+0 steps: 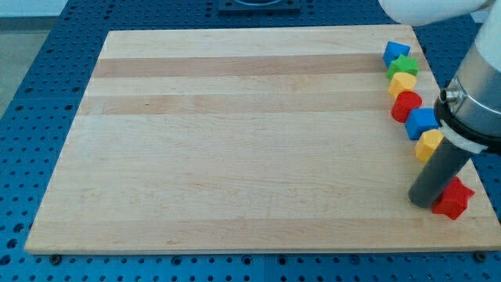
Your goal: Touch the red star at the left side
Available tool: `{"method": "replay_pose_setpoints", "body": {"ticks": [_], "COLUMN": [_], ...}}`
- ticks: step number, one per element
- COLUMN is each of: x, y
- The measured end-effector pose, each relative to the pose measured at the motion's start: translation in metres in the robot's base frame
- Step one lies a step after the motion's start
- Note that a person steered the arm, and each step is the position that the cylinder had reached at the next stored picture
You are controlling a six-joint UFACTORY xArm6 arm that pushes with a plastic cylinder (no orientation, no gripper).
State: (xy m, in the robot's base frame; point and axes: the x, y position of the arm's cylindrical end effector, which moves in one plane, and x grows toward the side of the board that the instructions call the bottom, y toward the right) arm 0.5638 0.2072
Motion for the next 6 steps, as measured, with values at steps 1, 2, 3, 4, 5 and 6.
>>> {"method": "replay_pose_setpoints", "body": {"ticks": [1,2,3,4,5,6], "x": [0.001,0.002,0.009,0.053,0.054,0.042], "y": [0.000,0.000,0.000,0.002,0.053,0.121]}}
